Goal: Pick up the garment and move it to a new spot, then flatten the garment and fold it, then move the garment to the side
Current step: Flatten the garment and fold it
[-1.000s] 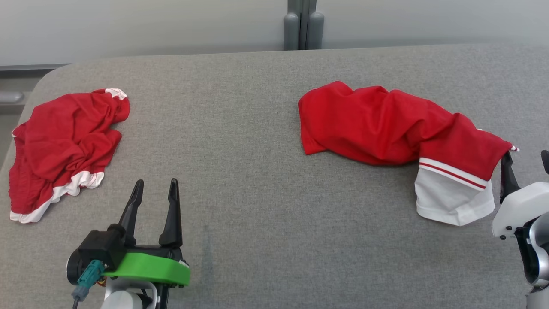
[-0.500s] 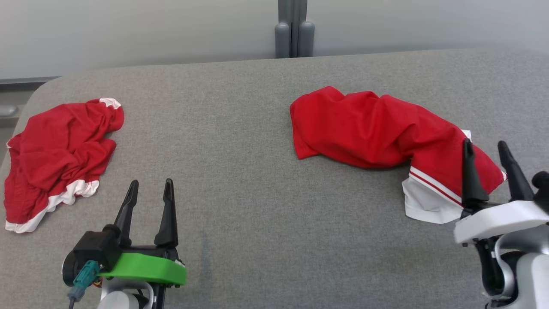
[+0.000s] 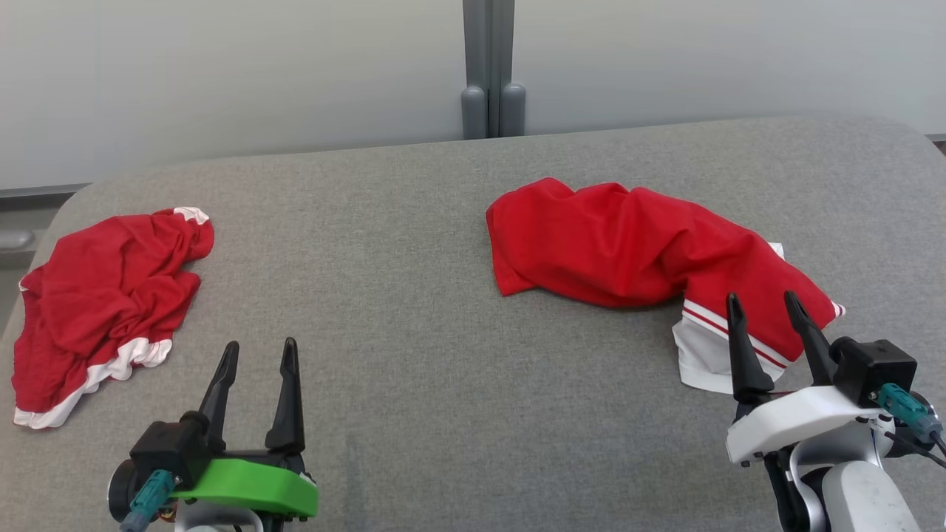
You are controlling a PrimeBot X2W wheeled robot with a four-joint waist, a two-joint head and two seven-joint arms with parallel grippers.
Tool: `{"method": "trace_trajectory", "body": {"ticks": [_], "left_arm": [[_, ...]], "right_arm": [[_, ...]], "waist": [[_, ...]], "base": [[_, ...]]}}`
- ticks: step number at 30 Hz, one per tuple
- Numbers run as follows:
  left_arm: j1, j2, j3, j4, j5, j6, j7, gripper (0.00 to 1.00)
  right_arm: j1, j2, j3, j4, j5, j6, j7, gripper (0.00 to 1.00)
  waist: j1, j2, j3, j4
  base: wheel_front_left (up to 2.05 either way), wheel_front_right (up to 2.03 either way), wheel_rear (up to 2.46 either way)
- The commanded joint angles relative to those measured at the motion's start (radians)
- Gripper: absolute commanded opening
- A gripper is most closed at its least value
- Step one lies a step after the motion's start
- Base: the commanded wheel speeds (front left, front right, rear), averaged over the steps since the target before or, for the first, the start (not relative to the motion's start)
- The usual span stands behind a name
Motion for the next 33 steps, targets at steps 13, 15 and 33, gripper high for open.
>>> {"method": "trace_trajectory", "body": {"ticks": [13, 15, 33], "left_arm": [[-0.057, 0.02, -0.025, 0.047, -0.006, -0.002, 0.0, 1.0], [-0.104, 0.034, -0.053, 0.081, -0.015, -0.002, 0.0, 1.0], [-0.516, 0.097, -0.288, 0.495, -0.218, -0.002, 0.129, 1.0]], "right_arm": [[-0.026, -0.002, 0.034, 0.003, 0.004, -0.001, 0.003, 1.0], [-0.034, -0.002, 0.047, -0.001, 0.005, -0.001, 0.004, 1.0], [-0.134, -0.001, 0.18, 0.059, 0.06, -0.001, -0.056, 1.0]], "waist": [[0.0, 0.0, 0.035, -0.034], [0.0, 0.0, 0.056, -0.048], [0.0, 0.0, 0.25, -0.307]], "base": [[0.0, 0.0, 0.0], [0.0, 0.0, 0.0], [0.0, 0.0, 0.0]]}}
